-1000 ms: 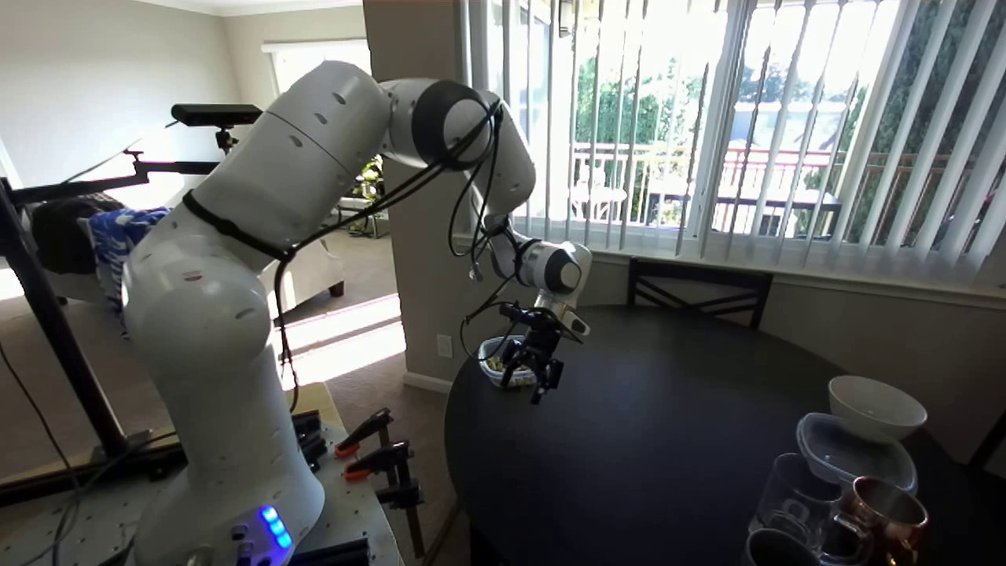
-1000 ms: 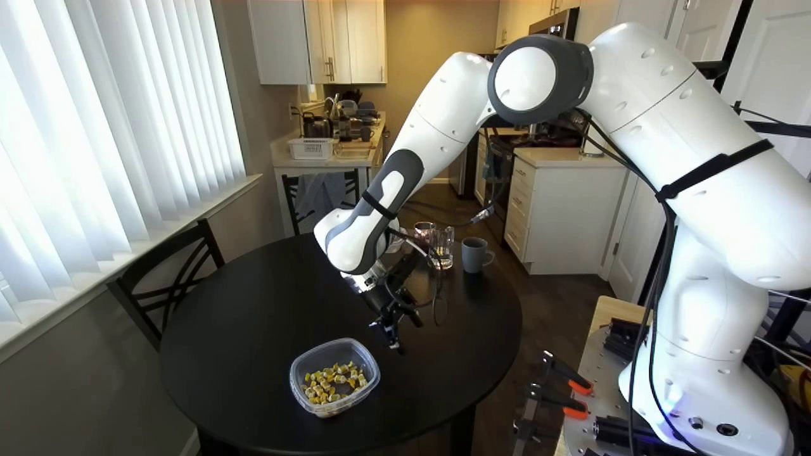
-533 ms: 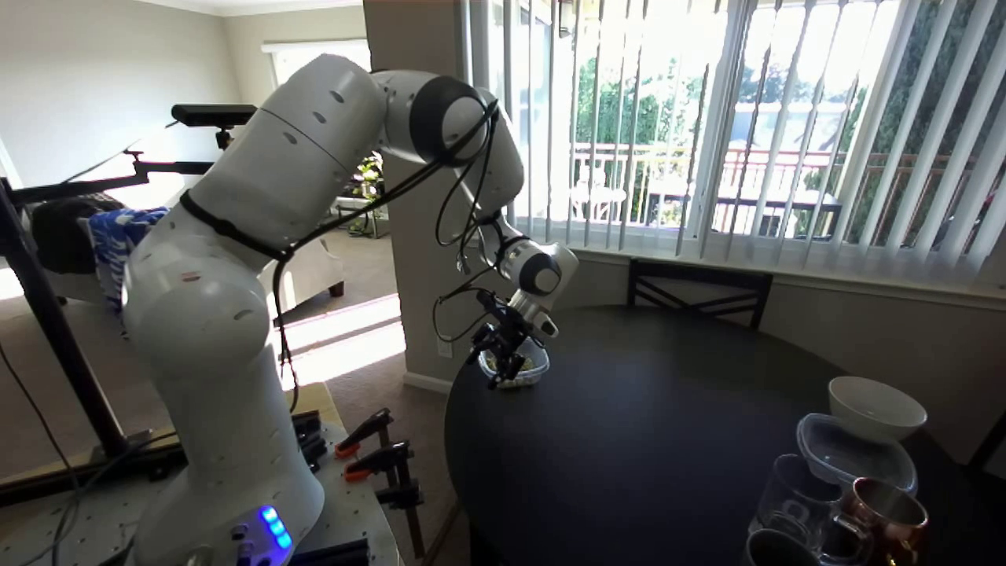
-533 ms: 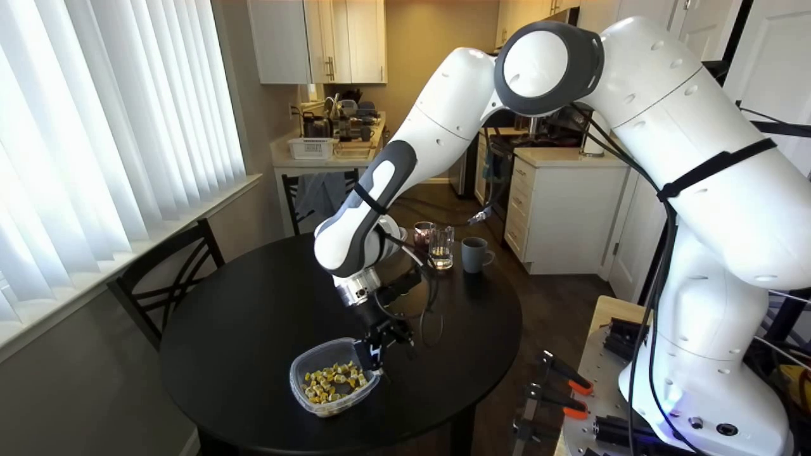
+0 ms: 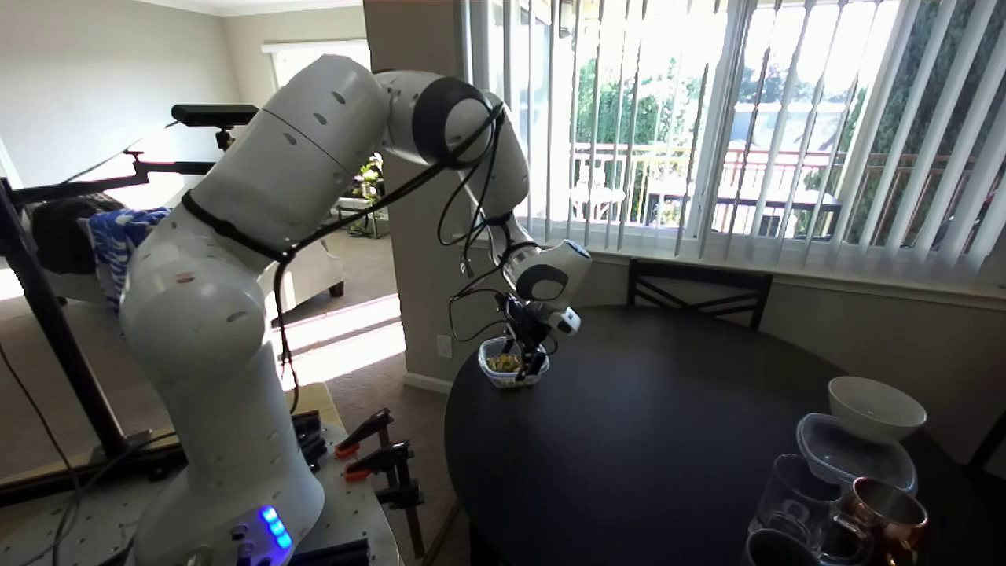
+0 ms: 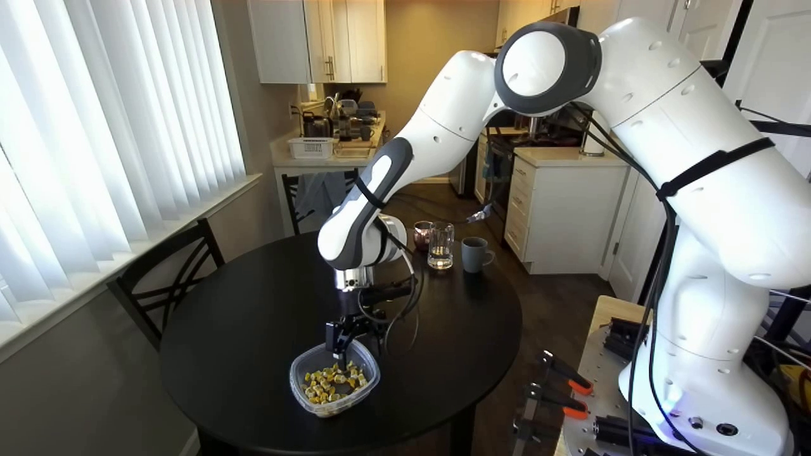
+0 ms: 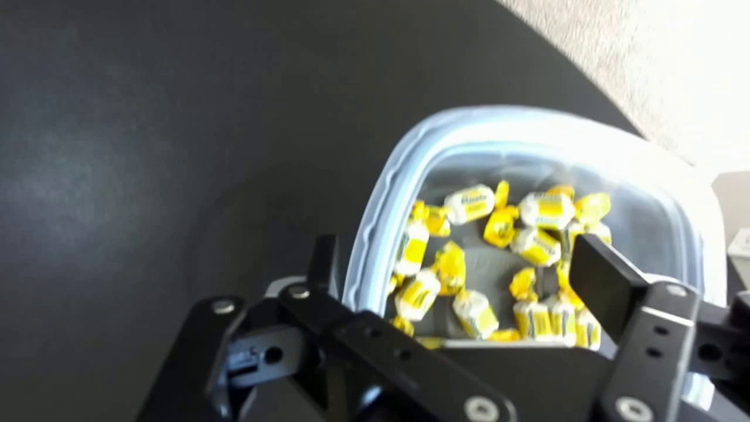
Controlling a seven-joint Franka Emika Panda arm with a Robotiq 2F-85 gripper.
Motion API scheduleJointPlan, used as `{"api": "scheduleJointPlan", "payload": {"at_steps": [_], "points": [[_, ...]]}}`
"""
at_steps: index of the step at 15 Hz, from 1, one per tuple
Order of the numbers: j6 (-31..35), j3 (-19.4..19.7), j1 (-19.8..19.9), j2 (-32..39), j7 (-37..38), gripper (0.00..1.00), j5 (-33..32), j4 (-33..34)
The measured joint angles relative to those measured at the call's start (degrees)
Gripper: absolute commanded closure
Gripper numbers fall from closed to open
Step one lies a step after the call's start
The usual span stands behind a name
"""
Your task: Pour the contents from the bowl onto the table
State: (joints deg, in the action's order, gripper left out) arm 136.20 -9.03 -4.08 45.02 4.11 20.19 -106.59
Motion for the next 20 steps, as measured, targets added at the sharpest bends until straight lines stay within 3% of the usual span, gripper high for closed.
{"api": "scheduleJointPlan", "payload": {"at_steps": [1,2,3,6,13,16,20], "points": [[4.05,0.16,0.0,0.27,0.0,0.0,-0.12,-0.49],[7.37,0.36,-0.05,0.56,0.0,0.25,-0.43,-1.01],[10.18,0.61,-0.19,0.9,0.0,0.26,-0.89,-1.53],[16.51,1.71,-1.06,2.21,0.01,0.47,-3.25,-3.07],[19.3,3.64,-2.32,3.0,1.05,0.93,-6.47,-3.98],[19.3,3.9,-2.35,2.87,1.08,1.0,-6.93,-3.97],[19.27,4.08,-2.61,2.73,1.5,0.98,-7.19,-3.96]]}}
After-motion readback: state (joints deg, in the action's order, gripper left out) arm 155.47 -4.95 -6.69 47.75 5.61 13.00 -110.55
